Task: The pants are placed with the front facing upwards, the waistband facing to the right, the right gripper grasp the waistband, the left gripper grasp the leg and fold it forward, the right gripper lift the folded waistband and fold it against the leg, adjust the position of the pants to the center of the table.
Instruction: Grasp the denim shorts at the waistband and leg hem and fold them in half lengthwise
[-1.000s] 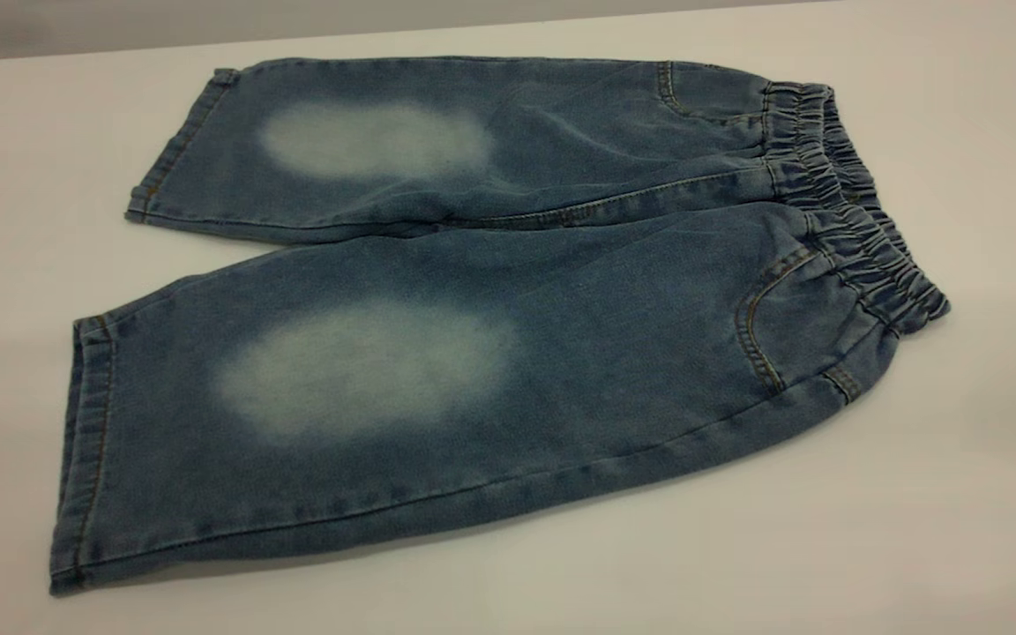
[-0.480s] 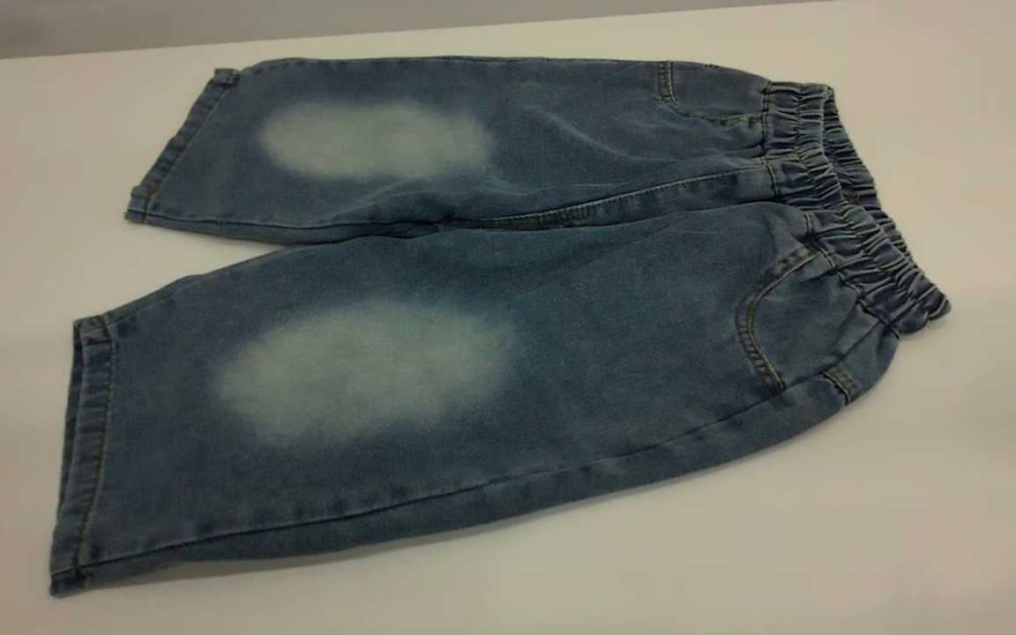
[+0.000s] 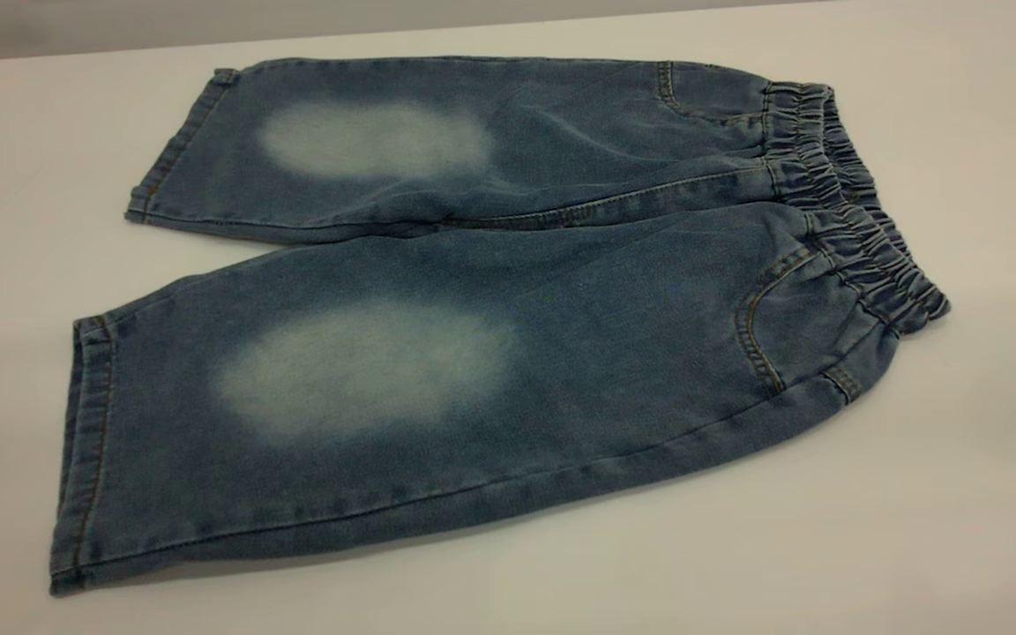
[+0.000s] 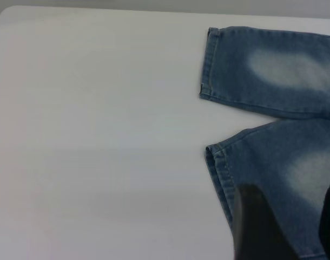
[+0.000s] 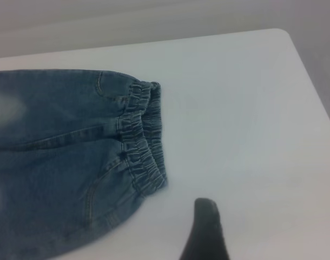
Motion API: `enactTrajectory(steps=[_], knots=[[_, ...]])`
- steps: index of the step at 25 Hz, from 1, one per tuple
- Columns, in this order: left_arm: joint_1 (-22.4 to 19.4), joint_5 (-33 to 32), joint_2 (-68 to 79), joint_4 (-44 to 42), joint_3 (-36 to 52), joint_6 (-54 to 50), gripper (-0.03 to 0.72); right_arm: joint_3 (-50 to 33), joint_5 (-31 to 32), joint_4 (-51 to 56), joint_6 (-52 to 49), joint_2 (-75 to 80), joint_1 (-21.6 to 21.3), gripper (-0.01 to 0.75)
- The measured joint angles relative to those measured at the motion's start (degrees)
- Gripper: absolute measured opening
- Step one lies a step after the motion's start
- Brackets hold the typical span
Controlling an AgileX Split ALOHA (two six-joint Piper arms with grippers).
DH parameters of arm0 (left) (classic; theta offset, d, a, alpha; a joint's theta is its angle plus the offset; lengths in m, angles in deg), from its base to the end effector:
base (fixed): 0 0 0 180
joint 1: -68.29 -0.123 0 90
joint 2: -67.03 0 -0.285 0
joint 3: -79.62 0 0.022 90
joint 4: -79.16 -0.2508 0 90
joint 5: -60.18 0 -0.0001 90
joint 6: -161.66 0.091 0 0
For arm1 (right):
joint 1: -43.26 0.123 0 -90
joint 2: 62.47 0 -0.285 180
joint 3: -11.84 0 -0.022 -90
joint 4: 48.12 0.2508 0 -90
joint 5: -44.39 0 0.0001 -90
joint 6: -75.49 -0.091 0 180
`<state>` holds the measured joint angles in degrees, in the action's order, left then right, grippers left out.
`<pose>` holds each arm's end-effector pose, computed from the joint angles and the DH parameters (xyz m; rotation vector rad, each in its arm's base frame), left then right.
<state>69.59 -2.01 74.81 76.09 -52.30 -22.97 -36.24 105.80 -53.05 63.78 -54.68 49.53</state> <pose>-0.0068 0.0045 0.2778 -0.0634 2.0582 0.0002 -0.0057 -0.0075 0.2790 0.1020 2.0426 0.0930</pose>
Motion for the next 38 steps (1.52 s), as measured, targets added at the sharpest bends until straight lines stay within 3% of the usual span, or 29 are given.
enactTrajectory(steps=[18, 23, 28, 38], knots=[[0.0, -0.04, 0.52, 2.75, -0.78, -2.82, 0.284, 0.43, -0.34, 1.22, 2.66, 0.0, 0.0, 0.481], [0.0, 1.23, 7.51, 5.17, -5.49, -5.53, 0.284, 3.59, -4.02, 4.93, 5.13, 3.49, 0.0, 0.481], [0.0, 4.64, 23.17, 8.42, -13.95, 5.0, 0.284, 6.34, -7.99, 10.65, 6.42, 17.14, 0.0, 0.481], [0.0, 8.25, 47.95, 18.72, -17.18, 26.74, 0.284, 6.15, -18.6, 20.1, 9.54, 38.8, 0.0, 0.481]])
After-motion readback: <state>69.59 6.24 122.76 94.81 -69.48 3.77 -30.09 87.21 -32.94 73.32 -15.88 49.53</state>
